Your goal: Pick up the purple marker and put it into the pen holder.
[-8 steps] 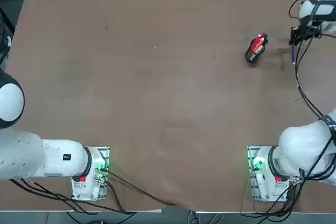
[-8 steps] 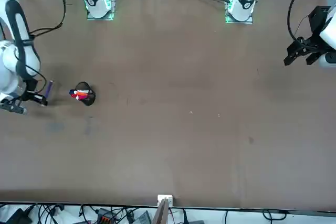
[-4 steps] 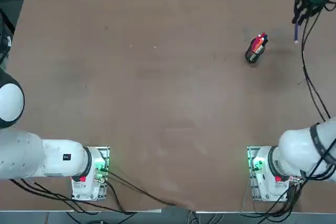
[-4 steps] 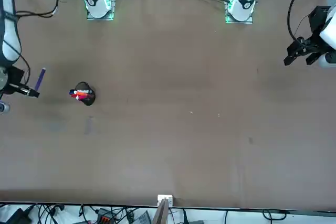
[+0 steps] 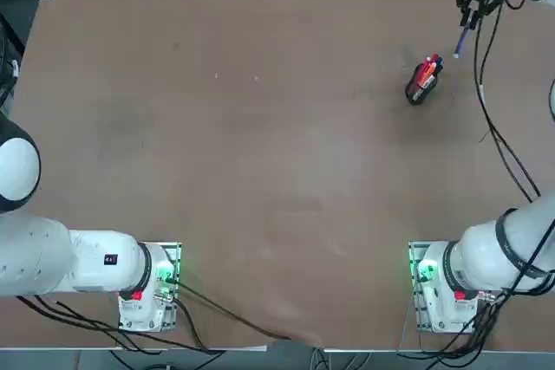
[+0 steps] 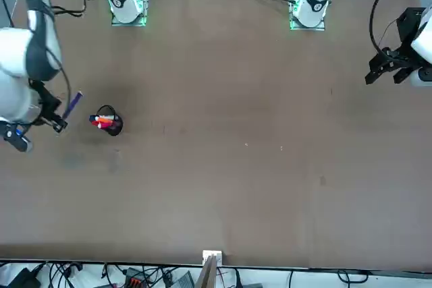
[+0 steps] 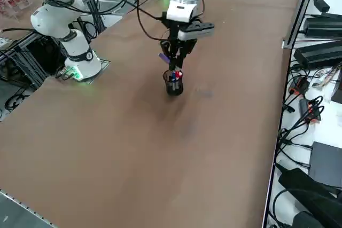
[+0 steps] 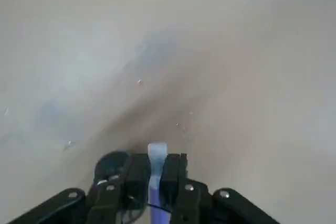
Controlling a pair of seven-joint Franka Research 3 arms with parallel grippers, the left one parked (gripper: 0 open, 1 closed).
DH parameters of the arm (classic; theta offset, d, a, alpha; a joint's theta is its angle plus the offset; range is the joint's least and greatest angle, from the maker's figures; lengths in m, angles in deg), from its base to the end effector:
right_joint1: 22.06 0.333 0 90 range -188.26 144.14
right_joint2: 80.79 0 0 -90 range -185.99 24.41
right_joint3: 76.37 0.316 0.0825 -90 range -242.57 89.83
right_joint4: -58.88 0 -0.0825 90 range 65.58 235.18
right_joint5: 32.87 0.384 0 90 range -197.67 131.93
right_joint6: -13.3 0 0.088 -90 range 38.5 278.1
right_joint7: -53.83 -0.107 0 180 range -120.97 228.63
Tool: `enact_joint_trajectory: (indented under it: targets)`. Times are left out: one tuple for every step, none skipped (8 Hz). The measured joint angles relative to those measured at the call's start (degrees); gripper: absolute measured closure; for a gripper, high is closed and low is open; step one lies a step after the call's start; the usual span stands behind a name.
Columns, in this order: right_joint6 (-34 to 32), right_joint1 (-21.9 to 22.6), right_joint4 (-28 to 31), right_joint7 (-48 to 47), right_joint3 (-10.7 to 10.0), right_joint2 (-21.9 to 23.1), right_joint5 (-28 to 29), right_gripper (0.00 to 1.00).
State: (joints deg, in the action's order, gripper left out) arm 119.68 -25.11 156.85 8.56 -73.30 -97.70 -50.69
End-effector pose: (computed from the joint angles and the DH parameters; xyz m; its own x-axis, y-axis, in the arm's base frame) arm 0.6266 -0.0262 0.4091 0.7823 -0.6184 0.0753 -0.6095 -0.7348 0.2974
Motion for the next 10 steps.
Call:
enact_joint_trajectory:
  targets:
    - [-0.4,1.5,0.0,-7.0,0.0,-0.4,-3.3,0.85]
    - [-1.2,3.0,0.0,-15.0,0.0,-0.6,-7.1,0.85]
    - [-2.8,4.6,0.0,-23.8,0.0,-0.7,-11.4,0.85]
    - [-5.7,6.4,0.0,-31.6,0.0,-0.8,-15.6,0.85]
    - [-9.3,8.2,0.0,-38.5,0.0,-1.0,-19.4,0.85]
    - [-12.7,9.9,0.0,-45.2,0.0,-1.4,-22.5,0.85]
    - [-15.7,11.4,0.0,-51.6,-0.1,-2.1,-24.5,0.85]
    - [-18.7,13.0,0.0,-57.6,-0.1,-2.7,-25.4,0.85]
    - [-21.7,14.7,0.0,-63.6,-0.1,-3.5,-25.9,0.85]
    - [-24.2,16.3,0.0,-69.2,-0.1,-4.6,-26.5,0.85]
